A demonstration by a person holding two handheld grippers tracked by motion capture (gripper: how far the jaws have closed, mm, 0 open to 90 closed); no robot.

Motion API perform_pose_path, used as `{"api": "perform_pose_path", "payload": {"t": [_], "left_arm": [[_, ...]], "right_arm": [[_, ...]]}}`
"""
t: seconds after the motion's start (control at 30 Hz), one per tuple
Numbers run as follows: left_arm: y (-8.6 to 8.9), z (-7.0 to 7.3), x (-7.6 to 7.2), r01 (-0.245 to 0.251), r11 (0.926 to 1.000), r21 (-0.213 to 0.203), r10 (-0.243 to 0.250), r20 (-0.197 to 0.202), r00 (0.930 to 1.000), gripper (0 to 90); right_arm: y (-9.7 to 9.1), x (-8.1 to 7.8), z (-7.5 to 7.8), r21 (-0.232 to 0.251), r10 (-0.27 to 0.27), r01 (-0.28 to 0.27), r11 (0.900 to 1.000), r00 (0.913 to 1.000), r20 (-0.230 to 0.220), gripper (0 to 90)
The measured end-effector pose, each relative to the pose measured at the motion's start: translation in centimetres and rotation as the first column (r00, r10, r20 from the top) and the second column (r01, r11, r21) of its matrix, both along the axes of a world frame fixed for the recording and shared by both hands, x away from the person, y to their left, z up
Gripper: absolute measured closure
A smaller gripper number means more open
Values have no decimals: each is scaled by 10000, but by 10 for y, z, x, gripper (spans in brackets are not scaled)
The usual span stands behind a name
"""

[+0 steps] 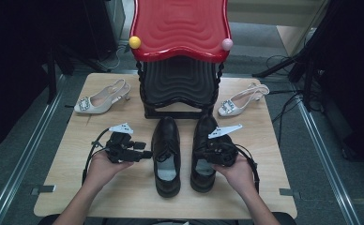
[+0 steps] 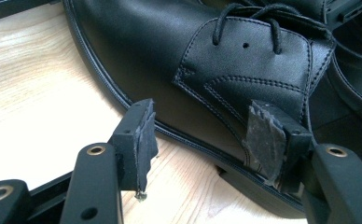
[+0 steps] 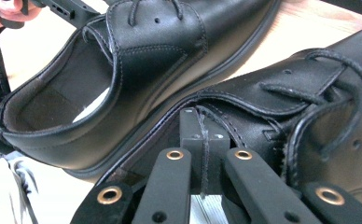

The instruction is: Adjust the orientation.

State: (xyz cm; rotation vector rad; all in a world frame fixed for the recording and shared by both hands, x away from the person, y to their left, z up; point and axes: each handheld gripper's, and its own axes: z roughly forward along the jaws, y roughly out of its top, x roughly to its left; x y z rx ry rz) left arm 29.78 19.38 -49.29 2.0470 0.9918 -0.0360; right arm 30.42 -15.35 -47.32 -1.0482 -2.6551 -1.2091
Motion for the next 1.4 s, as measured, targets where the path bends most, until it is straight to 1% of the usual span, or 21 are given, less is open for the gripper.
{"api": "perform_pose_path", "payload": {"t": [0.03, 0.07, 0.1, 0.2, 0.33, 0.4, 0.43, 0.53, 0.6, 0.7, 0.8, 0.83, 0.9, 0.93, 1.07, 1.13, 1.17, 1.23, 1.3, 1.33, 1.4], "left_arm": [[1, 0, 0, 5, 10000, -34, -5, 16, 10000, 440], [1, 0, 0, -8, 10000, -43, 8, 17, 10000, 448], [1, 0, 0, 2, 10000, -39, -2, 18, 10000, 451], [1, 0, 0, -15, 10000, 30, 15, 15, 10000, 454], [3, 0, 1, -94, 10000, 1, 94, 39, 9999, 451], [3, 0, 1, -114, 9999, 5, 114, 52, 9999, 451], [3, 0, 2, -107, 9999, 27, 107, 38, 9999, 452], [3, 0, 3, -85, 10000, 38, 85, 37, 10000, 450], [3, 0, 3, -104, 9999, 78, 104, 33, 9999, 448], [2, -1, 4, -110, 9999, 28, 110, 26, 9999, 448], [2, -1, 5, -66, 10000, -44, 66, -64, 10000, 453], [2, -1, 5, -21, 9999, -118, 20, -56, 10000, 461], [2, 0, 5, 13, 10000, -96, -14, -32, 10000, 472], [1, 0, 5, 10, 10000, -77, -10, -13, 10000, 476], [1, -1, 6, 27, 10000, -4, -27, -40, 10000, 480], [1, -2, 7, 50, 10000, -21, -50, -82, 10000, 481], [1, -2, 7, 40, 10000, -17, -40, -90, 10000, 480], [1, -2, 7, 33, 10000, 49, -33, -90, 10000, 480], [0, -2, 7, 39, 10000, 81, -38, -84, 10000, 480], [0, -2, 7, 35, 10000, 79, -34, -85, 10000, 481], [-1, -2, 7, 47, 10000, 73, -46, -121, 9999, 480]], "right_arm": [[-2, 0, 0, 12, 33, -33, 10000, 10000, -17, 900], [-5, -1, 2, 164, 53, -53, 9999, 10000, -19, 900], [-8, -3, 4, 205, 21, -21, 9998, 10000, 2, 900], [-17, -7, 12, 367, -5, -4, 9993, 9997, 246, 900], [-35, -9, 23, 713, -514, 463, 9964, 9960, 725, 900], [-43, -8, 25, 698, -836, 777, 9945, 9927, 871, 900], [-47, -7, 25, 647, -1012, 956, 9933, 9907, 908, 900], [-57, -1, 19, 468, -1466, 1434, 9886, 9863, 752, 900], [-62, 3, 13, 344, -1695, 1676, 9853, 9835, 637, 900], [-67, 8, 6, 80, -1988, 1987, 9800, 9785, 556, 900], [-71, 10, -1, -385, -2392, 2408, 9698, 9701, 422, 900], [-73, 12, -5, -432, -2460, 2472, 9680, 9687, 327, 900], [-73, 14, -11, -530, -2537, 2533, 9659, 9673, 10, 900], [-72, 15, -14, -580, -2528, 2521, 9660, 9675, -58, 900], [-67, 17, -23, -1054, -2373, 2320, 9670, 9706, -410, 900], [-62, 18, -26, -1167, -2261, 2205, 9684, 9734, -371, 900], [-60, 18, -26, -1238, -2274, 2217, 9672, 9732, -341, 900], [-60, 19, -26, -1237, -2222, 2168, 9683, 9745, -310, 900], [-60, 19, -26, -1215, -2264, 2203, 9678, 9733, -388, 900], [-59, 19, -27, -1221, -2220, 2167, 9686, 9745, -315, 900], [-58, 19, -26, -1339, -2219, 2161, 9672, 9746, -300, 900]]}}
